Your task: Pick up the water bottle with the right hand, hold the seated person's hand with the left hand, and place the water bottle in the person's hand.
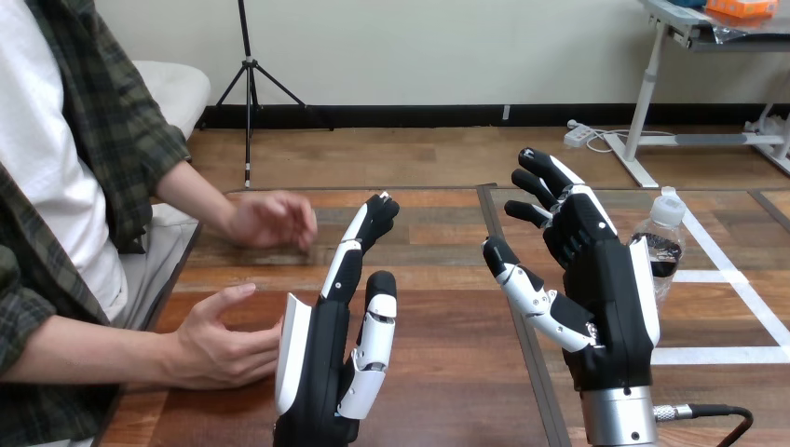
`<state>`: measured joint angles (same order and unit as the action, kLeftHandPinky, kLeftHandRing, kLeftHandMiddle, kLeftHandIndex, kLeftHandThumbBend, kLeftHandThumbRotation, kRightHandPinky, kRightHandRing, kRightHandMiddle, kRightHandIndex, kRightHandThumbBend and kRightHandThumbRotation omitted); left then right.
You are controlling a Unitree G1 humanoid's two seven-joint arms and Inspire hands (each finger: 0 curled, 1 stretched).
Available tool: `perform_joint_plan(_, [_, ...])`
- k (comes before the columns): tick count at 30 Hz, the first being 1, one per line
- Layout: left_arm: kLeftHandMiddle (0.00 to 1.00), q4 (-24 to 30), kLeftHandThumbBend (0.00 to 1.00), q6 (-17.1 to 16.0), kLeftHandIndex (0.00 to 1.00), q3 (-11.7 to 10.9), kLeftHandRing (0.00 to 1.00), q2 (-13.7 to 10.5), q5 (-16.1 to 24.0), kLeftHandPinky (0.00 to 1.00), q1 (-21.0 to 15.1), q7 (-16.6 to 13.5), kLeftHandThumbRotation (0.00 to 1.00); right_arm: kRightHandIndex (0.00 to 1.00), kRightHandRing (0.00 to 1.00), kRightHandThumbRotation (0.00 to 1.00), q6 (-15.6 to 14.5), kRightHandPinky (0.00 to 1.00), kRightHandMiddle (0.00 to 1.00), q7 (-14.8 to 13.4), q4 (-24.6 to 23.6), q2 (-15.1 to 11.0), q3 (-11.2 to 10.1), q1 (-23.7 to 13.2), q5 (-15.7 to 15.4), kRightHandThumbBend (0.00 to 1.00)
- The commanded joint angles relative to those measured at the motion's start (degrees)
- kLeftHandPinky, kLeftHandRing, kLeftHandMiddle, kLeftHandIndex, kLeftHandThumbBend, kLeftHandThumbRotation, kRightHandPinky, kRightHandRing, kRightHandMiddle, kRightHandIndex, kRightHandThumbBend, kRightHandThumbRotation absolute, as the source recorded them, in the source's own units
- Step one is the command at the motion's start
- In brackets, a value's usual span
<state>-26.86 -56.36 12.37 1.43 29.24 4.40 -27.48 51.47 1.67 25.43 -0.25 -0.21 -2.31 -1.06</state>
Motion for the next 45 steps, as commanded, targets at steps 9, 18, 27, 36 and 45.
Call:
perform_joint_plan(9, [0.88,0.5,0.07,-0.8,0.91,-0.3,0.87,0.8,-0.1,0.89,-2.8,-0.6,1.0,0.82,0.86,0.18,0.4,0.76,0.88,0.2,-0.2,0.3,-0.1,-3.1,0.4,0.52])
perform_joint_plan(18, [0.89,0.6,0.05,-0.6,0.91,-0.2,0.87,0.7,-0.1,0.88,-2.6,-0.6,1.0,0.82,0.86,0.17,0.3,0.75,0.88,0.2,-0.2,0.3,0.0,-2.9,0.6,0.52])
perform_joint_plan(27, [0.88,0.7,0.06,-0.3,0.91,-0.2,0.87,1.0,-0.3,0.88,-2.5,-0.6,1.0,0.82,0.85,0.18,0.1,0.75,0.88,0.2,-0.5,0.3,0.0,-2.7,0.6,0.52])
perform_joint_plan(36, [0.89,1.0,0.07,0.0,0.91,0.0,0.87,0.9,-0.1,0.89,-2.3,-0.4,1.0,0.82,0.86,0.18,0.4,0.76,0.88,0.6,-0.4,0.2,0.0,-2.7,0.9,0.52])
perform_joint_plan(45, [0.89,0.2,0.06,-0.9,0.91,0.1,0.87,1.0,-0.2,0.89,-2.6,-0.7,1.0,0.82,0.85,0.18,-0.2,0.76,0.88,0.5,-0.9,0.3,-0.1,-2.5,0.9,0.53])
